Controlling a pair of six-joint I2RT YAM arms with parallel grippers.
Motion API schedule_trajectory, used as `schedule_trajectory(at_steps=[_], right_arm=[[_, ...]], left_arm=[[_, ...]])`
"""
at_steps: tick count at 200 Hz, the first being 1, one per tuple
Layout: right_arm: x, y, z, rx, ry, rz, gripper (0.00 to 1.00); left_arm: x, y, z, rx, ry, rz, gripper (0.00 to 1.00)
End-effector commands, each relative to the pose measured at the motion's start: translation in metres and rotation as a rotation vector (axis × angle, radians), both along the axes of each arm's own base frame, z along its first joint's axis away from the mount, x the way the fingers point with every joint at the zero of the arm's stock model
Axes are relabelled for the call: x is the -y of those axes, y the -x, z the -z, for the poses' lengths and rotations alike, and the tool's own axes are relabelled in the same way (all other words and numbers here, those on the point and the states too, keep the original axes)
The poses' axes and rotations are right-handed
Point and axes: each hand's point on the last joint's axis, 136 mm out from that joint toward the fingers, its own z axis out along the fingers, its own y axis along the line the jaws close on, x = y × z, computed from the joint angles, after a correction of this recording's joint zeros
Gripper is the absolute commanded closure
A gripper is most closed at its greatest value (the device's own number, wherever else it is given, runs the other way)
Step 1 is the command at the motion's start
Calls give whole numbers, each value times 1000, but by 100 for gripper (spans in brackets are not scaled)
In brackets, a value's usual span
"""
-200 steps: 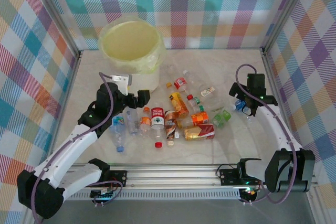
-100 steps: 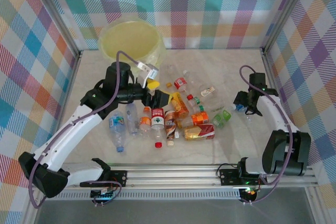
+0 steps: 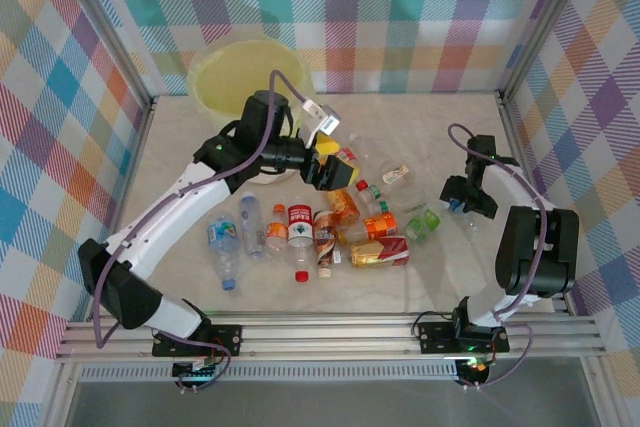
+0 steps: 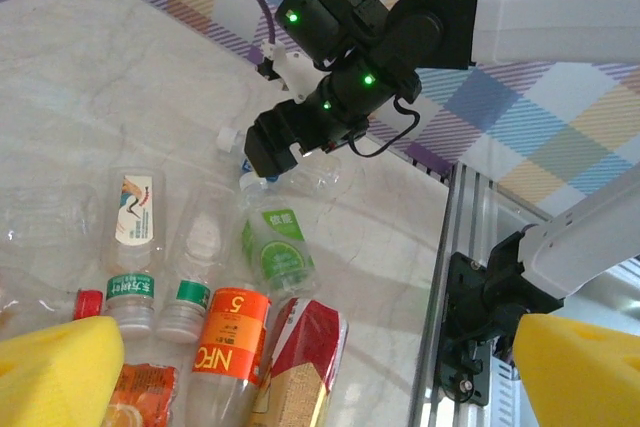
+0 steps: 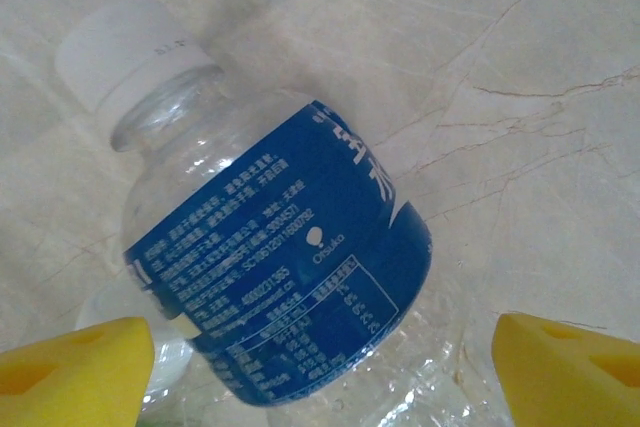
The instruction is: Put the plastic bottles in the bin
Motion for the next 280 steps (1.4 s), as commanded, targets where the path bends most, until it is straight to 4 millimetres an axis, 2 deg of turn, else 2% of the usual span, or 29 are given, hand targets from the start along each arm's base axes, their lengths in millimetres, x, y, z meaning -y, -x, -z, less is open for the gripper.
schedule_trajectory(at_steps=[1, 33, 64, 91, 113, 131, 146, 183, 221, 249, 280], right_arm=[[9, -8, -9, 9, 45, 15, 15], [10, -11, -9, 1, 34, 55, 25], [12, -12, -14, -5, 35, 86, 32], [9, -16, -18, 3, 22, 57, 30], [7, -18, -16, -17, 23, -20, 26], [-2, -19, -12, -30, -12, -93, 20], [-5, -19, -10, -31, -25, -112, 19], [-2, -20, -5, -65, -8, -130, 21], [7, -18, 2, -96, 35, -99, 24], [12, -22, -1, -85, 54, -58, 27], [16, -27, -8, -78, 74, -31, 26]], left_arm=[[9, 7, -1, 35, -15, 58, 0], [13, 6, 13, 21, -31, 67, 0], [10, 7, 21, 27, -46, 45, 0], [5, 8, 29, 36, -65, 27, 0], [5, 7, 32, 32, -70, 20, 0], [4, 6, 33, 34, -74, 15, 0], [4, 4, 37, 34, -88, 7, 0], [3, 4, 40, 46, -110, -2, 0], [3, 5, 62, 68, -175, -14, 0], [6, 8, 69, 75, -184, -11, 0], [8, 7, 77, 62, -195, -10, 0]])
